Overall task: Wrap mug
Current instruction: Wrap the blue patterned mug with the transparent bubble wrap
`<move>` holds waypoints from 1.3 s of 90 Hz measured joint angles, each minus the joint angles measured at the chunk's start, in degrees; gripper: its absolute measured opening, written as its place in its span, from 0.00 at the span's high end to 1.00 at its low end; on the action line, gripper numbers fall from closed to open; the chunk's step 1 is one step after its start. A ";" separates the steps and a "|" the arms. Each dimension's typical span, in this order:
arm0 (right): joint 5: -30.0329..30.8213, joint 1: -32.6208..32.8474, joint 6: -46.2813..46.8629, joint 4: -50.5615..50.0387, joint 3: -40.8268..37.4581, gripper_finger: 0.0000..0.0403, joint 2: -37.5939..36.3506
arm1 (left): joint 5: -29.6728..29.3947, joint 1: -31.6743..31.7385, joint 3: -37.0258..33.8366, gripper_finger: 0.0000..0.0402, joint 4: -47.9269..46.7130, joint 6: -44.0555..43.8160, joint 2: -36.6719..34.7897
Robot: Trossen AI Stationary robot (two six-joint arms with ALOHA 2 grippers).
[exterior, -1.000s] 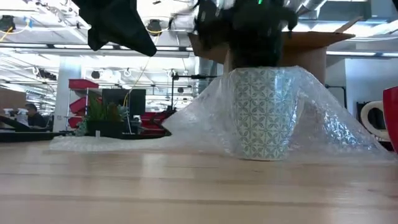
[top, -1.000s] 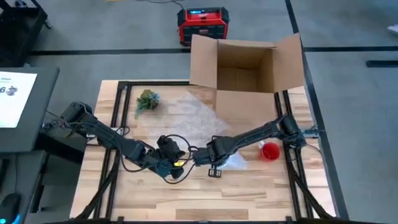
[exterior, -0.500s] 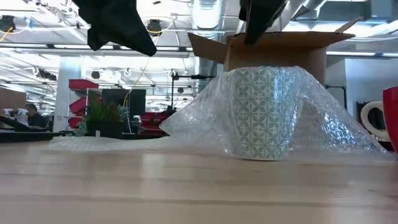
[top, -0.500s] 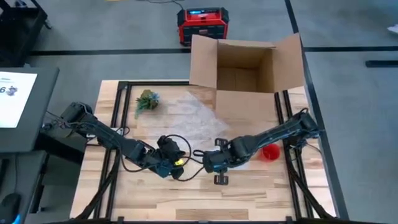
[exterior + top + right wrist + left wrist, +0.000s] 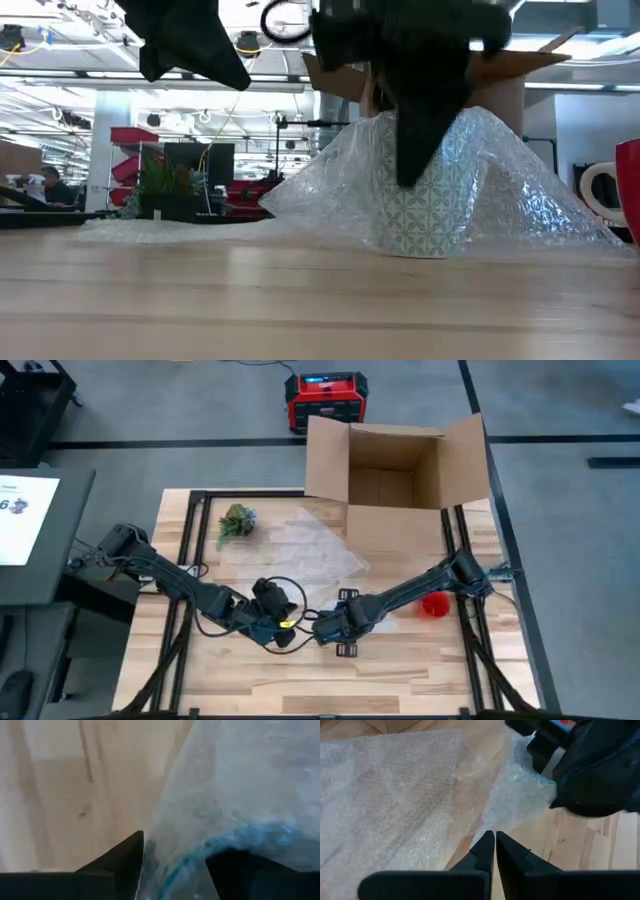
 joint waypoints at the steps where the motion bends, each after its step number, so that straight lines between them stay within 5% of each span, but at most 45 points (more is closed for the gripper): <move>1: -0.05 0.00 -0.02 0.01 0.01 0.62 0.13 | 0.00 0.00 0.00 1.00 0.02 0.04 0.00; 15: -1.86 0.91 -3.36 -1.21 -0.07 0.91 0.21 | 0.00 0.00 0.00 1.00 0.23 0.15 0.00; 26: -1.91 2.70 -12.31 -1.33 -0.42 0.93 -1.23 | -0.01 0.00 0.00 1.00 0.32 0.14 0.00; 46: -5.27 5.31 -29.98 -3.14 -0.40 0.92 -3.44 | 0.02 -0.01 0.21 1.00 3.64 1.86 0.00; 70: -8.41 5.09 -29.54 -4.44 -0.34 0.84 -3.53 | 0.76 0.00 0.04 1.00 5.63 4.88 0.00; 100: -9.20 5.29 -21.37 -11.71 0.75 0.56 -3.71 | 0.68 0.02 0.04 1.00 5.97 4.89 0.00; 117: -9.20 5.85 -15.64 -14.14 4.98 0.54 -3.71 | 0.58 0.00 0.04 1.00 6.40 4.71 0.00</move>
